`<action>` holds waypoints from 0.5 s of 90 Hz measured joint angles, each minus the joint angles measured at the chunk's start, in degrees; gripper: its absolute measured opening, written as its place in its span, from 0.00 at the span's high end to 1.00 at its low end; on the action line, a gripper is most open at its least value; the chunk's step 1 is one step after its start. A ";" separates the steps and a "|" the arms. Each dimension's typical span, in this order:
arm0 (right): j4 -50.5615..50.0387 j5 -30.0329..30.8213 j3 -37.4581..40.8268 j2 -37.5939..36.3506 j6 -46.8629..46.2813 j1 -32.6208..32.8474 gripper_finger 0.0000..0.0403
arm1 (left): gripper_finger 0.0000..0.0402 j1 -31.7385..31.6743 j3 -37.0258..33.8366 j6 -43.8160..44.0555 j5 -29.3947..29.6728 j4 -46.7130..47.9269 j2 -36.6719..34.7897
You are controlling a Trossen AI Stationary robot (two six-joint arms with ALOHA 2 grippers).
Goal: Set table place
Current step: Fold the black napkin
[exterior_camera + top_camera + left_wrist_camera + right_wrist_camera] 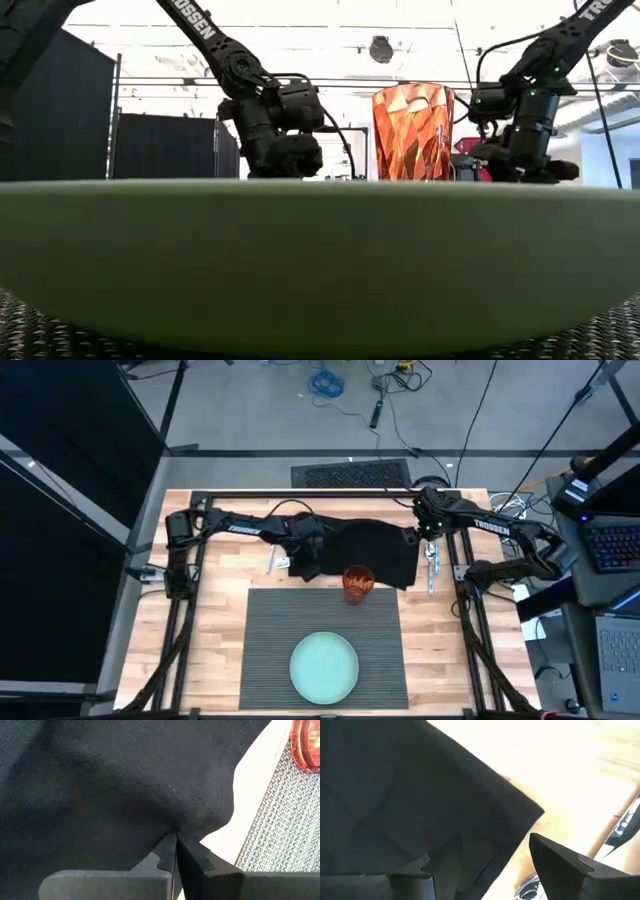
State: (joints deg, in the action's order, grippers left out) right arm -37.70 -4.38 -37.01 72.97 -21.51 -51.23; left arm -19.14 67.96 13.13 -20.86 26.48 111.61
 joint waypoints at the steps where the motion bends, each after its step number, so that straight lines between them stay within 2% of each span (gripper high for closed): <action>1: 0.09 0.00 0.00 0.15 0.05 -0.04 0.47 | 1.00 0.00 0.00 0.00 0.00 0.00 0.00; 29: 3.91 -0.22 0.00 4.93 1.81 -0.17 0.48 | 1.00 0.02 0.00 0.01 0.00 -0.25 -0.02; 37: 4.60 -0.09 0.00 4.96 1.83 -0.17 0.54 | 1.00 0.02 0.00 0.04 0.00 -0.24 -0.02; 45: 4.73 -0.02 0.00 4.96 2.20 -0.17 0.66 | 1.00 0.02 0.00 0.04 0.00 -0.24 -0.04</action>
State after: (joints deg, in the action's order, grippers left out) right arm -32.97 -4.40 -37.01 77.93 -19.31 -51.40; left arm -19.11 67.97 13.17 -20.86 26.24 111.57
